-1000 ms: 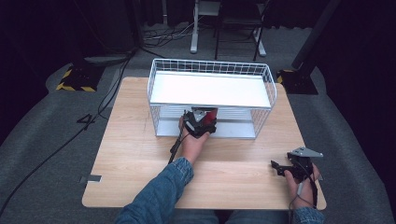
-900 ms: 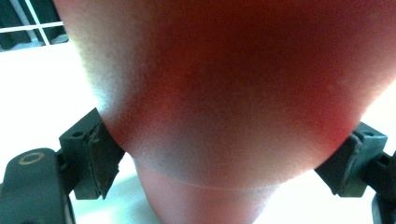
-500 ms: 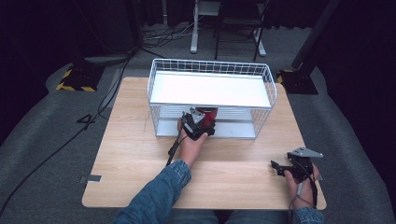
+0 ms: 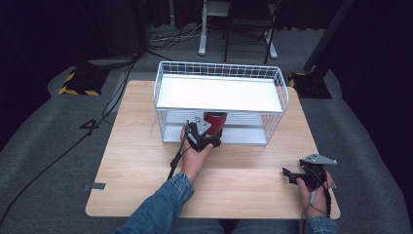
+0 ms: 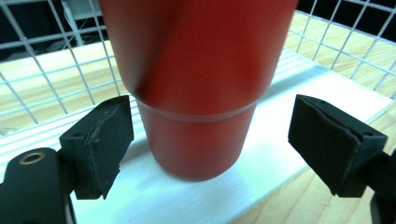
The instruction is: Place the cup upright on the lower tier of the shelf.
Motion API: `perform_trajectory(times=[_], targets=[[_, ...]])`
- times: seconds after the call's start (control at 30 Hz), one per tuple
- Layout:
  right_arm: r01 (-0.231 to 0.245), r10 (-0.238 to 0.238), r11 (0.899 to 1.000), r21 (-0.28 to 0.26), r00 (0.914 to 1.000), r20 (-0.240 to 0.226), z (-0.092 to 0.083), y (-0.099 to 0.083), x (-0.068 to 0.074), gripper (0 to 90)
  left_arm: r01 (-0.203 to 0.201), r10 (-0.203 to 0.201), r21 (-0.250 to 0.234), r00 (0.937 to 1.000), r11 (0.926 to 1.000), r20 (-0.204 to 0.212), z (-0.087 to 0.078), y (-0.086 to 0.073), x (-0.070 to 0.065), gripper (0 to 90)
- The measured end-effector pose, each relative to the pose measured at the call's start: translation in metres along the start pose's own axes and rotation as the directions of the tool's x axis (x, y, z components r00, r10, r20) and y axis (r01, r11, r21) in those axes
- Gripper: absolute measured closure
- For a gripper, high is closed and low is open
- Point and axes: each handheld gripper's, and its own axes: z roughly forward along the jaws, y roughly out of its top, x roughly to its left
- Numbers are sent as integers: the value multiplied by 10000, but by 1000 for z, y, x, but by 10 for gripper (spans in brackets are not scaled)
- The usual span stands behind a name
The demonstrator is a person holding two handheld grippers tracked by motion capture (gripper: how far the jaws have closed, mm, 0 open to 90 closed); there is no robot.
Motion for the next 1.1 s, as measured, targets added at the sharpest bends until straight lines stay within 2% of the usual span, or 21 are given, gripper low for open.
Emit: perform_trajectory(times=[0.23, 0.37, 0.43, 0.53, 0.67, 0.87, 1.0, 1.03, 1.1], targets=[[60, -59, 10000, 43, 9997, -219, 1, 1, 1, 154, -56, 58, -154, 9999, 9999, 100, -23, 2, 2, 148], [112, -111, 9999, 37, 9994, -339, 4, 3, 2, 153, -32, 37, -189, 9996, 9998, 262, -44, 2, 8, 148], [130, -128, 9999, 61, 9992, -372, 4, 4, 2, 153, -70, 75, -212, 9997, 9998, 236, -48, 2, 9, 148], [171, -169, 9998, 55, 9991, -399, 4, 4, 2, 153, 90, -82, -199, 9992, 9998, 402, -64, -1, 15, 148], [175, -172, 9998, 57, 9990, -408, 4, 4, 2, 153, 147, -142, -124, 9988, 9998, 462, -75, -3, 20, 148], [231, -229, 9997, 50, 9986, -486, 4, 4, 2, 153, -24, 30, -149, 9992, 9999, 398, -103, -8, 30, 149], [237, -235, 9997, 50, 9985, -491, 4, 4, 2, 153, -79, 83, -103, 9991, 9999, 407, -115, -11, 34, 148], [241, -238, 9997, 50, 9985, -489, 4, 4, 2, 153, -152, 155, -67, 9990, 9999, 431, -123, -12, 36, 149], [238, -235, 9997, 50, 9985, -491, 4, 4, 2, 153, -156, 158, -64, 9988, 9999, 458, -127, -13, 37, 149]])
